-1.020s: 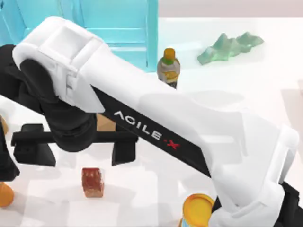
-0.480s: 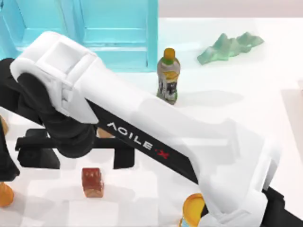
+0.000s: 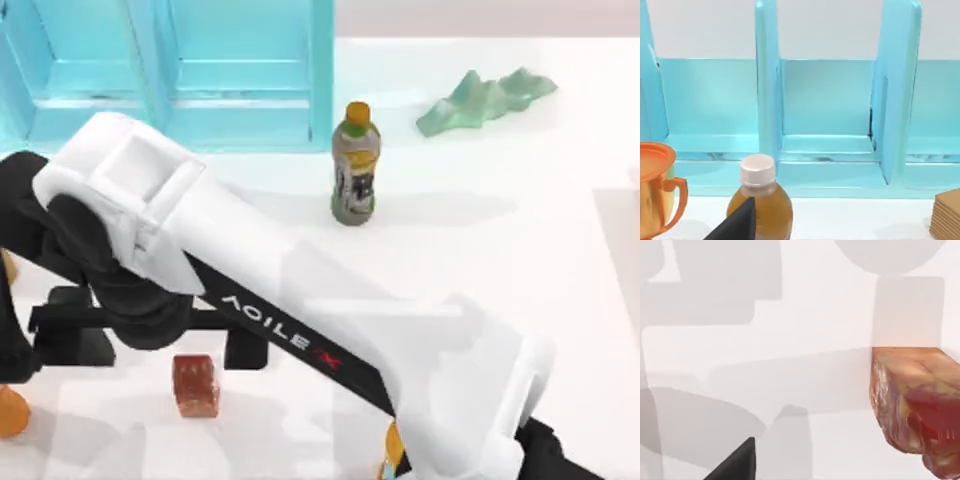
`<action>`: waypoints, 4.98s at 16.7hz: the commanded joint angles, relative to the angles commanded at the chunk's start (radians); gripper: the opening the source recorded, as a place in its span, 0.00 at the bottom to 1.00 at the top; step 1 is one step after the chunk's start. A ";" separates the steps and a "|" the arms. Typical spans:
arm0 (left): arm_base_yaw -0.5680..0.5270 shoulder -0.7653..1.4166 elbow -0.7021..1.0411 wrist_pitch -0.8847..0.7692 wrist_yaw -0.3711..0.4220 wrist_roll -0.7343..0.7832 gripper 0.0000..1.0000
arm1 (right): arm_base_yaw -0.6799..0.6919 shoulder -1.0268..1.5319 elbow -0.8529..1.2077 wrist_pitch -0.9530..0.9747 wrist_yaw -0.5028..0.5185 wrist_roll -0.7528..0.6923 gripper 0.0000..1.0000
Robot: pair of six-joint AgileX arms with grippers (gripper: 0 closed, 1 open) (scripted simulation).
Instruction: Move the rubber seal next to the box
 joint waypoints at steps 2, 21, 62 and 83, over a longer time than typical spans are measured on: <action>0.000 0.000 0.000 0.000 0.000 0.000 1.00 | -0.002 0.097 0.125 -0.022 0.001 -0.002 1.00; 0.000 0.000 0.000 0.000 0.000 0.000 1.00 | -0.013 0.312 0.380 -0.061 0.004 -0.013 0.32; 0.000 0.000 0.000 0.000 0.000 0.000 1.00 | -0.591 -0.722 -0.639 0.346 -0.142 -0.593 0.00; 0.000 0.000 0.000 0.000 0.000 0.000 1.00 | -1.026 -0.939 -1.474 0.616 -0.114 -1.040 0.00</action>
